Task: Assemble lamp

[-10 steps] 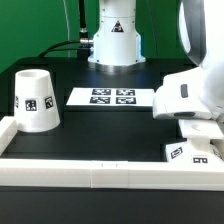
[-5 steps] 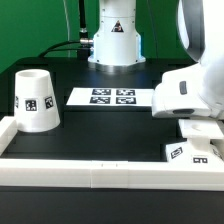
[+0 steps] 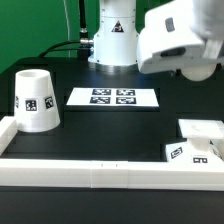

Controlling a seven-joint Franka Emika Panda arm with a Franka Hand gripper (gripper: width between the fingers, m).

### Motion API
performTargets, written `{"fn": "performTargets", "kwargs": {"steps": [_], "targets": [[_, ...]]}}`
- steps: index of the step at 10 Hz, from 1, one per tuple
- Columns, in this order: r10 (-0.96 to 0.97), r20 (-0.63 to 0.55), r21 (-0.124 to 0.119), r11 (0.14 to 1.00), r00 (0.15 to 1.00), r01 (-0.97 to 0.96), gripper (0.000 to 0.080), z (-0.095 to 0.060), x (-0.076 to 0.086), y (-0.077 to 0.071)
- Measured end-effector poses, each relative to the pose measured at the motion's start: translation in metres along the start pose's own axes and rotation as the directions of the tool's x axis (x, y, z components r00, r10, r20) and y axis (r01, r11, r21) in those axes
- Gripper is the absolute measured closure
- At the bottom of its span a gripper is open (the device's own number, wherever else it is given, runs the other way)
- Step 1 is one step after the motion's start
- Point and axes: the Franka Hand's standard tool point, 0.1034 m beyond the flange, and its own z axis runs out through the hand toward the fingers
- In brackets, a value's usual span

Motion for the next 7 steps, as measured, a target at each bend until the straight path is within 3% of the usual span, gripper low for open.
{"fn": "performTargets", "kwargs": {"steps": [2,5,7], "targets": [[0.012,-0.026,0.005,1.0,1.0,-0.012,0.0223,0.003,0.009,0.004],[-0.009,-0.292,-0.008,1.0,0.957,0.008,0.0222,-0.009,0.02,0.007],[-0.049,-0.373,-0.024,0.999,0.927,0.043,0.0222,-0.02,0.018,0.017]]}}
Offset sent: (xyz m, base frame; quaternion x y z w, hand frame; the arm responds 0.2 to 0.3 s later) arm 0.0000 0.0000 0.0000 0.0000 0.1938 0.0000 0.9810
